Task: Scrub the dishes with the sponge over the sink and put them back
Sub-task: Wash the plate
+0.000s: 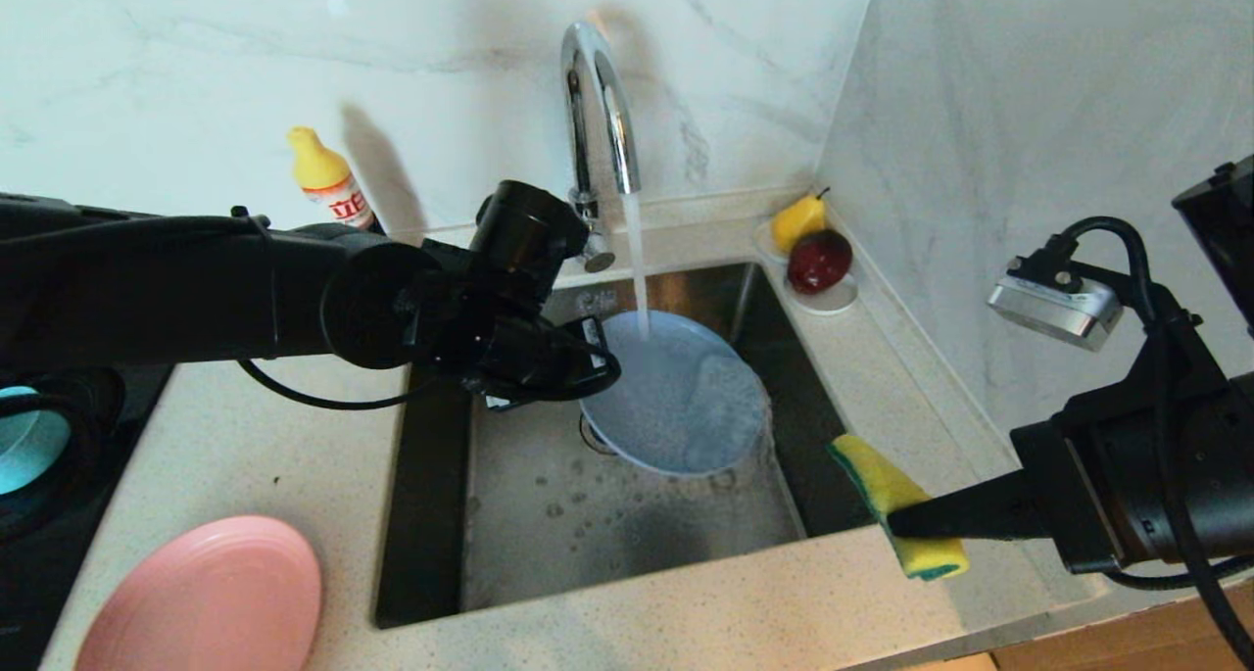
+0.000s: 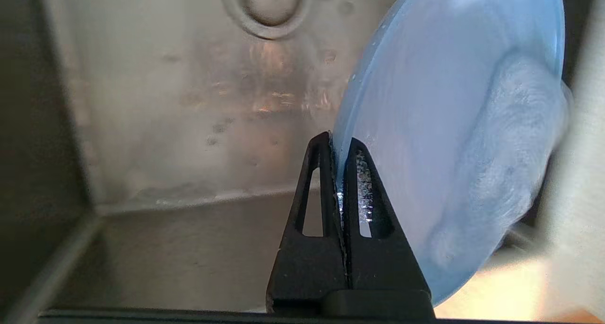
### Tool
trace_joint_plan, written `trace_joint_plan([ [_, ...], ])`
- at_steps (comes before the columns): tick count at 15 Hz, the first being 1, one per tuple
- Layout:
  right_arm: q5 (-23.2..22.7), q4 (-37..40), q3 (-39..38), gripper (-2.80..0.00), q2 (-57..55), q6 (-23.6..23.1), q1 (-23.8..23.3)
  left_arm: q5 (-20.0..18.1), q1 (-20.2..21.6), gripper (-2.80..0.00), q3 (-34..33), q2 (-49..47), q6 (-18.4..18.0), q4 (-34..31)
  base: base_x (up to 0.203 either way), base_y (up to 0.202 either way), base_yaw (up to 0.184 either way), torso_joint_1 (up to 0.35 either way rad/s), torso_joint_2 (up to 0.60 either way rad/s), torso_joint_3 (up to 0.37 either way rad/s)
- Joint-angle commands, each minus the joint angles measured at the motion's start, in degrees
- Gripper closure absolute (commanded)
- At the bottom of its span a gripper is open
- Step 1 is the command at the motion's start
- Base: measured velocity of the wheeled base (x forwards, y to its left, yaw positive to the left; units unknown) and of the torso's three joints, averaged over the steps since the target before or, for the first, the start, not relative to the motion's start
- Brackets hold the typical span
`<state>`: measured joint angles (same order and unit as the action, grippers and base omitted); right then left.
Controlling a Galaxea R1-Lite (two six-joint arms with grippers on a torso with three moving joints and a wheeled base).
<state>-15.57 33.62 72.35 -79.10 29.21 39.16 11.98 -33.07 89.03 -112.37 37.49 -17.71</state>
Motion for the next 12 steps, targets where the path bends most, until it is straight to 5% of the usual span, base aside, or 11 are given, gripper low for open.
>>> trace_joint_plan([
  [1, -0.13, 0.22, -0.02, 0.0, 0.03, 0.15, -0.14, 3.87, 0.02, 0.0, -2.26, 0.81, 0.2, -0.13, 0.0, 0.0, 0.0, 0.0, 0.0, 0.0],
  [6, -0.08, 0.22, -0.02, 0.0, 0.09, 0.08, -0.14, 7.8, 0.48, 0.0, -5.94, 11.22, -4.05, -0.11, 0.0, 0.0, 0.0, 0.0, 0.0, 0.0],
  [9, -0.08, 0.22, -0.02, 0.0, 0.0, 0.07, -0.14, 12.31, 1.1, 0.0, -9.07, 17.57, -10.8, 4.1, 0.0, 0.0, 0.0, 0.0, 0.0, 0.0],
  [12, -0.08, 0.22, -0.02, 0.0, -0.08, 0.14, -0.14, 13.4, 2.79, 0.0, -18.61, 23.38, -21.2, 16.22, 0.0, 0.0, 0.0, 0.0, 0.0, 0.0],
])
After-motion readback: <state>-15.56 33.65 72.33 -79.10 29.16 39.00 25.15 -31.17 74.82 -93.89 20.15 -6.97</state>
